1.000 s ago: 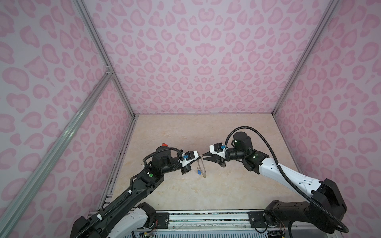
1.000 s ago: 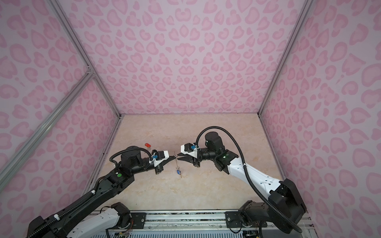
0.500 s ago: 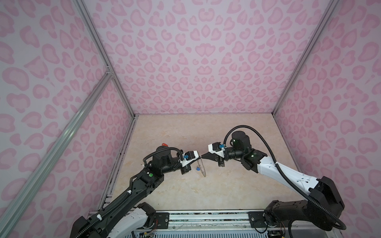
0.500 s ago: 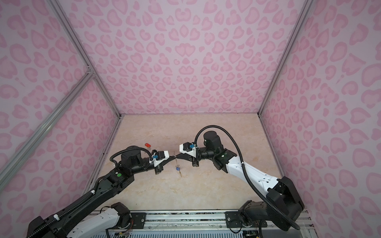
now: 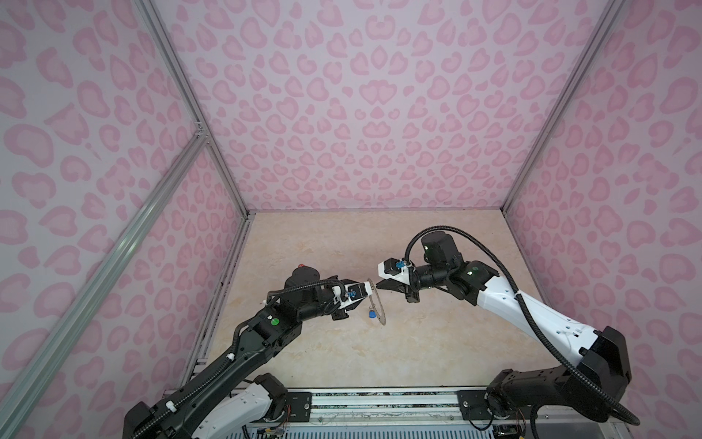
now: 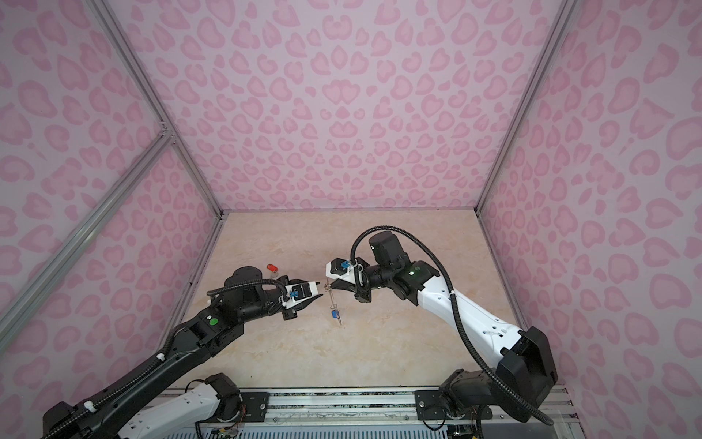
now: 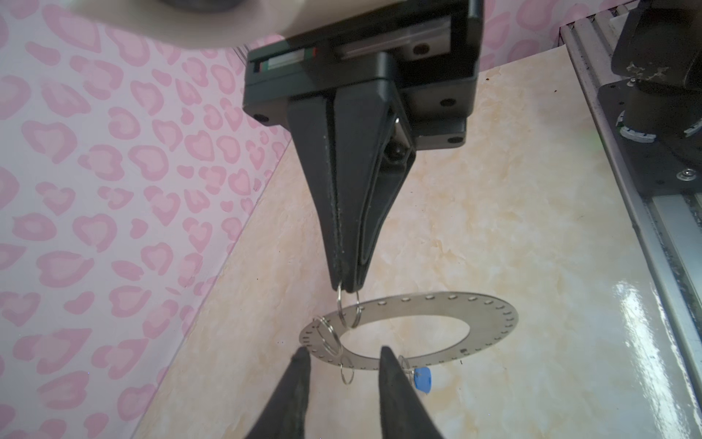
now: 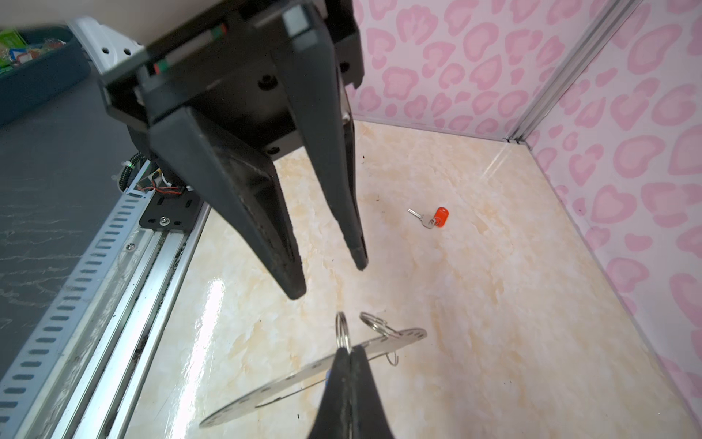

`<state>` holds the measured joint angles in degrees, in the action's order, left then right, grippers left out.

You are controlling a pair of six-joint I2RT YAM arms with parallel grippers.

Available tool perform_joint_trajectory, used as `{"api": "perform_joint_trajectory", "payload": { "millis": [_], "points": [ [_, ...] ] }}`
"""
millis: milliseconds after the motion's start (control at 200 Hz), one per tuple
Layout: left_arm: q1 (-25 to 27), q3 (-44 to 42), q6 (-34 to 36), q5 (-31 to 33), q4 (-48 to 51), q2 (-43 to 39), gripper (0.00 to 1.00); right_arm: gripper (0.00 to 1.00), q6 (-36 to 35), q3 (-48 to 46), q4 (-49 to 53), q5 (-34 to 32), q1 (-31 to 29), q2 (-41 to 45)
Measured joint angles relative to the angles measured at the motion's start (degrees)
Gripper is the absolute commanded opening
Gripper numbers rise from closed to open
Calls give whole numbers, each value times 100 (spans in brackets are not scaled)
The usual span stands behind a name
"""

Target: Put the keys on the keyring

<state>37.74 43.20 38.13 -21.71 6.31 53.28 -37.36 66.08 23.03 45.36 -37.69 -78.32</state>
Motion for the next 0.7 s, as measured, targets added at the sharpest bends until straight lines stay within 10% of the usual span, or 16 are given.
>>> {"api": "perform_joint_trajectory", "payload": {
  "millis": [700],
  "points": [
    [391,125,-321,15,-177,483,16,0,-133,291,664,-166,-131,-57]
  ]
}}
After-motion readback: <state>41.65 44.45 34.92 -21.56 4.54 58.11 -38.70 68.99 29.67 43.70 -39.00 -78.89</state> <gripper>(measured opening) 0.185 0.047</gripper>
